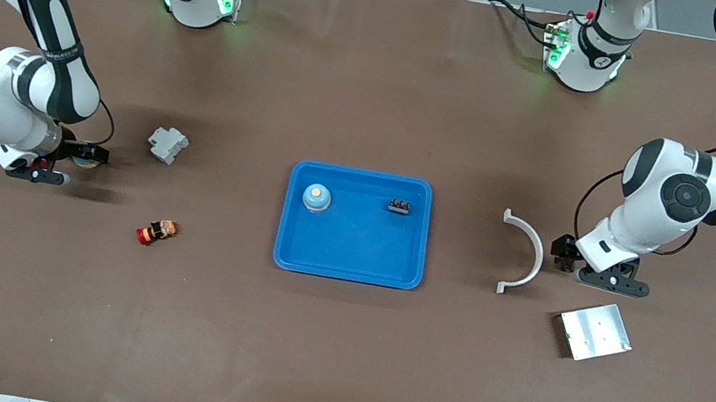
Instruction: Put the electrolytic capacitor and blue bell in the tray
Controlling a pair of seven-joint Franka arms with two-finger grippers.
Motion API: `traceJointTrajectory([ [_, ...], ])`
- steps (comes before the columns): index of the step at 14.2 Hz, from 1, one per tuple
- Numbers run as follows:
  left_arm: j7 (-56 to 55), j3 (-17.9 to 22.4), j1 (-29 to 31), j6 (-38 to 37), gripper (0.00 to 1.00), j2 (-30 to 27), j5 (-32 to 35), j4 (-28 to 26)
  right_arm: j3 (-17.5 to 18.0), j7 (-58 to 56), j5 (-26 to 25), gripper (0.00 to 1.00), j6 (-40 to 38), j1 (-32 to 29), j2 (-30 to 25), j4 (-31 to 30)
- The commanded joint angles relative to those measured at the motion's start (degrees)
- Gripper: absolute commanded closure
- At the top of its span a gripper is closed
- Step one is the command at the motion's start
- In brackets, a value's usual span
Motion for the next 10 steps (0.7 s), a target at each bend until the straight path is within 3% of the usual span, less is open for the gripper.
traceJointTrajectory([
  [1, 1.8, -0.8, 1.5, 3.2, 0.0, 2.1, -1.1, -0.5, 0.5, -3.3, 1.0, 0.55, -1.3, -0.1, -0.7, 0.2],
  [5, 1.8, -0.7, 2.7, 6.1, 0.0, 4.9, -0.5, -0.4, 0.6, -4.2, 1.4, 0.77, -8.2, 2.2, -1.3, 5.3],
  [10, 1.8, -0.6, 3.3, 6.3, 0.0, 5.5, 0.6, -0.4, 0.5, -2.8, 10.4, 0.97, -19.9, 11.3, -2.2, 14.1],
])
